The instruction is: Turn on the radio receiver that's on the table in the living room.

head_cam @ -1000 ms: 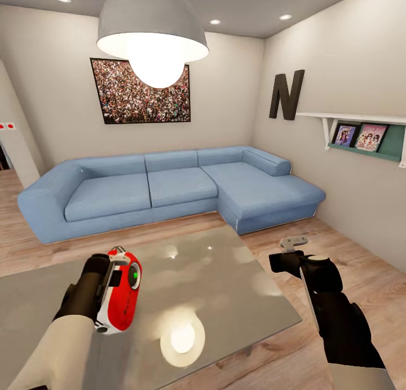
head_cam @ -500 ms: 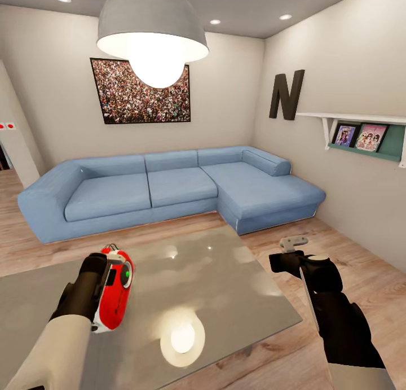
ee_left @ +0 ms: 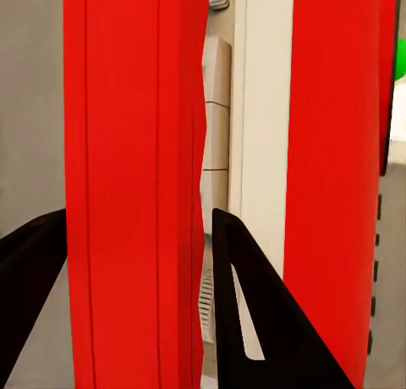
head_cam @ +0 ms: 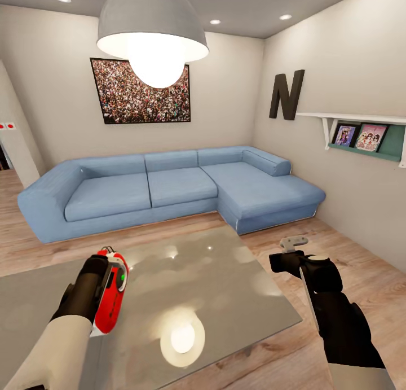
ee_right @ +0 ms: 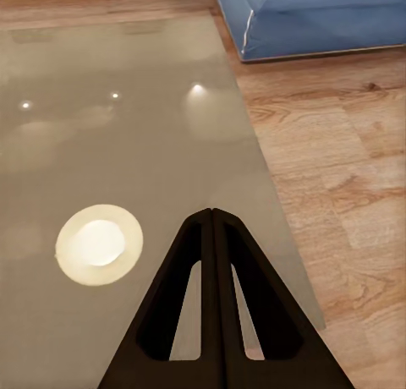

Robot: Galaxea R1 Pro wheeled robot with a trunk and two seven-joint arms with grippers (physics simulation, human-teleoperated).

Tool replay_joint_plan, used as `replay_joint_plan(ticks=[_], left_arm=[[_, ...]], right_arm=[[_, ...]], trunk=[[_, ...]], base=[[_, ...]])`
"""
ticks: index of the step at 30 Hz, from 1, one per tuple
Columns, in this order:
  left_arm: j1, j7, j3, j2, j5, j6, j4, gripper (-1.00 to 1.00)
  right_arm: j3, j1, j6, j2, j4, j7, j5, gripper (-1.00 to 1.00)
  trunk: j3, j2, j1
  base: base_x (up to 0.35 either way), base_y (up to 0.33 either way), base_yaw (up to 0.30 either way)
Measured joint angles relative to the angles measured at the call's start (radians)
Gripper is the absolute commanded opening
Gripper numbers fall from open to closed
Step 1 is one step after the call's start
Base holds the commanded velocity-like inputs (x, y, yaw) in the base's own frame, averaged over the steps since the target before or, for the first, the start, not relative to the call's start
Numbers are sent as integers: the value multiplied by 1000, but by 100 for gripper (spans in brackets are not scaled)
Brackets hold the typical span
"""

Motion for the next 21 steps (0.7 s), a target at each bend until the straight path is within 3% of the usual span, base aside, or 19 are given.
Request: replay_joint_plan(ticks=[21], left_arm=[[0,8,3,1,1,-2,64,-100]], right_arm=[[-2,0,-2,0,0,7,0,-100]], trunk=[[0,0,0]], base=[[0,0,0]])
